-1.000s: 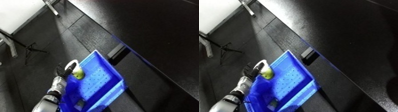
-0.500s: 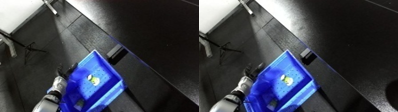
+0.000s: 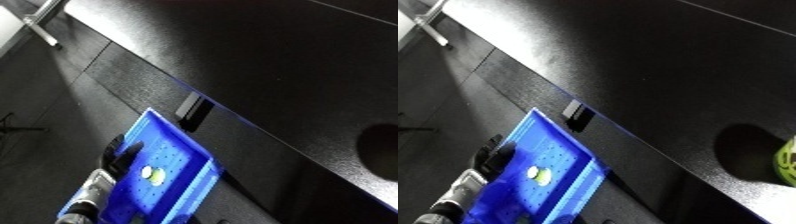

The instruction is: Pick up the object and place it into the box

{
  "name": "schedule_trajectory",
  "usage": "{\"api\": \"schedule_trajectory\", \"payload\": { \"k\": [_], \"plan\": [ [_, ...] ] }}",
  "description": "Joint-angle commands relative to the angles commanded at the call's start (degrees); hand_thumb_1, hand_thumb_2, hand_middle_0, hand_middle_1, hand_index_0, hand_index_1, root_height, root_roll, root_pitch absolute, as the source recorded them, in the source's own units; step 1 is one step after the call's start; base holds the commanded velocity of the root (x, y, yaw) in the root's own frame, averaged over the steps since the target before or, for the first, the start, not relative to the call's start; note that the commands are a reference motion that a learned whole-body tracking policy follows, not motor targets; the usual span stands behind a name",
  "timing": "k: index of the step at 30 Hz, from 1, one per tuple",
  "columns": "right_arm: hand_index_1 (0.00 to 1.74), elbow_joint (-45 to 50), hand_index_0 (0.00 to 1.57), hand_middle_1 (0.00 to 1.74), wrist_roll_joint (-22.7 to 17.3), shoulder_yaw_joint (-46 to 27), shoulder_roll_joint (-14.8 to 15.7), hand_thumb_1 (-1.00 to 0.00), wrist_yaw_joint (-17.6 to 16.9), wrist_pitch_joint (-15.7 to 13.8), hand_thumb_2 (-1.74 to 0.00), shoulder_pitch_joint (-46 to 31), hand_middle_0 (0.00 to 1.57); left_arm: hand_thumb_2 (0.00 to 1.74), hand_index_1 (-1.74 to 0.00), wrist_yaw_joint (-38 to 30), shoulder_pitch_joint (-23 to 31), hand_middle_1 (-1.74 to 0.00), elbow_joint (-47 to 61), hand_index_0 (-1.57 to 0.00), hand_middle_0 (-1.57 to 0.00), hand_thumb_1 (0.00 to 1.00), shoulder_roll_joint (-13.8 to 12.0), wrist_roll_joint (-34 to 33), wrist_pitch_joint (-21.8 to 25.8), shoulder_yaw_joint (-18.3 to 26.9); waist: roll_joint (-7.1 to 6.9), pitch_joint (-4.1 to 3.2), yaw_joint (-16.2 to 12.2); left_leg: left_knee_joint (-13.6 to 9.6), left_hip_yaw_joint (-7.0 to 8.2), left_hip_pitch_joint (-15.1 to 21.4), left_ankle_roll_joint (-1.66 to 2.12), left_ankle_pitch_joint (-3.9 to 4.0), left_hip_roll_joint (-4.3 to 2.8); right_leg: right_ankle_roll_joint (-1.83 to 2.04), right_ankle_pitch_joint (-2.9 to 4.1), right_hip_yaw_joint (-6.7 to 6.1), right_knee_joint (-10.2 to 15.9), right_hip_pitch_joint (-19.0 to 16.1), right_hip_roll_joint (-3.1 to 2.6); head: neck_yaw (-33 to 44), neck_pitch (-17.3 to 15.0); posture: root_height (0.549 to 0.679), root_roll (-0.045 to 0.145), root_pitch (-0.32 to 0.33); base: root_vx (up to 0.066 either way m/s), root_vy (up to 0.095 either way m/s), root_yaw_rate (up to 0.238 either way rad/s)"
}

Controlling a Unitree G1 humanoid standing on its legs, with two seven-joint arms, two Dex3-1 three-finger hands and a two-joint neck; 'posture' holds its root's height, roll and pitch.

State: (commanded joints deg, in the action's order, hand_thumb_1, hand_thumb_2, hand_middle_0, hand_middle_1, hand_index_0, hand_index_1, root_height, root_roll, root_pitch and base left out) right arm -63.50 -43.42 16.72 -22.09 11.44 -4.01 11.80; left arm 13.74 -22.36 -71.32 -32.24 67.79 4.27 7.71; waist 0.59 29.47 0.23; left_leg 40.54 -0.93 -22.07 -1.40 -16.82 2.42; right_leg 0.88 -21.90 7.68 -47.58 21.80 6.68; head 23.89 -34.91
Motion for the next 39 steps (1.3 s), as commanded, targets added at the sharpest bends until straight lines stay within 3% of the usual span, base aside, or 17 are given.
{"api": "schedule_trajectory", "payload": {
  "k": [7, 11, 18, 23, 25, 28, 32, 36, 39],
  "plan": [
    [0.00, -0.1, 0.00, 0.00, 1.0, -0.4, 0.1, 0.00, -0.9, 0.6, 0.00, 1.0, 0.00, 0.00, 0.00, 1.0, 0.1, 0.00, 2.0, 0.00, 0.00, 0.00, 3.1, -13.3, 1.7, -6.4, 0.84, -0.66, -1.1, -2.3, 0.92, 1.4, 0.44, 0.90, -0.86, 0.85, 1.37, -0.75, 1.1, 0.3, 0.23, -12.2, 1.2, 0.634, 0.029, -0.044, -0.010, 0.004, -0.100],
    [0.00, 0.3, 0.00, 0.00, 2.6, -0.4, -0.1, 0.00, -1.1, 1.6, 0.00, 1.1, 0.00, 0.00, 0.00, 1.0, 0.6, 0.00, 3.1, 0.00, 0.00, 0.00, 4.4, -20.8, 2.0, -10.5, 1.11, -1.08, -1.8, -2.4, 1.30, 1.6, 0.49, 0.89, -1.17, 1.19, 2.19, -1.26, 1.6, 0.6, 0.29, -16.6, 2.1, 0.634, 0.029, -0.045, 0.021, 0.018, -0.118],
    [0.00, 1.1, 0.00, 0.00, 4.5, -0.6, -0.1, 0.00, -1.1, 1.9, 0.00, 1.0, 0.00, 0.00, 0.00, 0.8, 2.6, 0.00, 6.1, 0.00, 0.00, 0.00, 7.1, -25.6, 2.2, -15.0, 1.07, -1.33, -2.3, -1.4, 1.87, 1.3, -0.03, 0.00, -1.45, 1.45, 3.08, -1.87, 1.9, 1.4, -0.42, -26.1, 5.2, 0.634, 0.025, -0.038, 0.011, 0.003, -0.112],
    [0.00, 1.8, 0.00, 0.00, 4.9, -1.0, -0.3, 0.00, -1.8, 0.7, 0.00, 1.3, 0.00, 0.00, 0.00, 2.1, 4.6, 0.00, 7.2, 0.00, 0.00, 0.00, 8.0, -25.6, 2.2, -15.7, 0.88, -1.34, -2.4, 0.0, 2.31, 1.0, -0.48, -1.00, -1.68, 1.09, 2.95, -1.73, 1.3, 1.7, -0.88, -32.0, 6.0, 0.632, 0.023, -0.036, -0.006, 0.001, -0.123],
    [0.00, 2.2, 0.00, 0.00, 4.8, -1.5, -0.7, 0.00, -1.8, 0.3, 0.00, 1.5, 0.00, 0.00, 0.00, 1.8, 5.2, 0.00, 7.4, 0.00, 0.00, 0.00, 8.0, -25.1, 2.1, -15.5, 0.79, -1.43, -2.5, 0.5, 2.52, 1.0, -0.66, -1.48, -1.74, 0.88, 2.78, -1.66, 1.1, 1.7, -1.06, -32.9, 3.9, 0.631, 0.023, -0.036, -0.001, 0.018, -0.121],
    [0.00, 2.9, 0.00, 0.00, 4.5, -2.2, -1.6, 0.00, -1.7, 0.4, 0.00, 2.3, 0.00, 0.00, 0.00, 1.0, 5.4, 0.00, 7.9, 0.00, 0.00, 0.00, 7.9, -24.7, 1.6, -15.4, 0.67, -1.49, -2.6, 1.2, 2.64, 0.8, -0.74, -1.96, -1.75, 0.61, 2.69, -1.55, 1.0, 1.5, -1.24, -34.3, -2.1, 0.631, 0.025, -0.035, -0.014, 0.024, -0.107],
    [0.00, 2.9, 0.00, 0.00, 5.1, -2.5, -2.2, 0.00, -1.5, 0.4, 0.00, 3.2, 0.00, 0.00, 0.00, -0.7, 5.3, 0.00, 9.2, 0.00, 0.00, 0.00, 8.2, -24.2, 1.0, -16.5, 0.63, -1.29, -2.5, 1.7, 2.21, 1.1, -1.01, -2.44, -1.49, 0.47, 2.72, -1.55, 0.9, 1.1, -1.22, -36.5, -8.4, 0.631, 0.026, -0.041, 0.005, 0.022, -0.059],
    [0.00, 0.9, 0.00, 0.00, 8.1, -2.3, -2.7, 0.00, 1.0, 0.0, 0.00, 3.9, 0.00, 0.00, 0.00, -1.4, 4.9, 0.00, 8.8, 0.00, 0.00, 0.00, 8.8, -24.8, 1.2, -17.3, 0.78, -1.21, -2.5, 1.8, 1.88, 1.8, -1.34, -2.93, -1.29, 0.50, 2.57, -1.54, 0.9, 0.5, -0.97, -37.0, -10.5, 0.631, 0.028, -0.049, 0.036, 0.021, -0.038],
    [0.00, 0.3, 0.00, 0.00, 9.8, -1.4, -3.3, 0.00, 4.5, 0.7, 0.00, 4.5, 0.00, 0.00, 0.00, -1.3, 4.7, 0.00, 8.1, 0.00, 0.00, 0.00, 9.0, -25.6, 1.4, -17.3, 0.79, -1.27, -2.3, 2.0, 1.75, 1.7, -1.37, -3.15, -1.13, 0.43, 2.40, -1.50, 0.9, 0.4, -0.90, -37.7, -11.2, 0.632, 0.030, -0.049, 0.016, -0.005, -0.007]
  ]
}}
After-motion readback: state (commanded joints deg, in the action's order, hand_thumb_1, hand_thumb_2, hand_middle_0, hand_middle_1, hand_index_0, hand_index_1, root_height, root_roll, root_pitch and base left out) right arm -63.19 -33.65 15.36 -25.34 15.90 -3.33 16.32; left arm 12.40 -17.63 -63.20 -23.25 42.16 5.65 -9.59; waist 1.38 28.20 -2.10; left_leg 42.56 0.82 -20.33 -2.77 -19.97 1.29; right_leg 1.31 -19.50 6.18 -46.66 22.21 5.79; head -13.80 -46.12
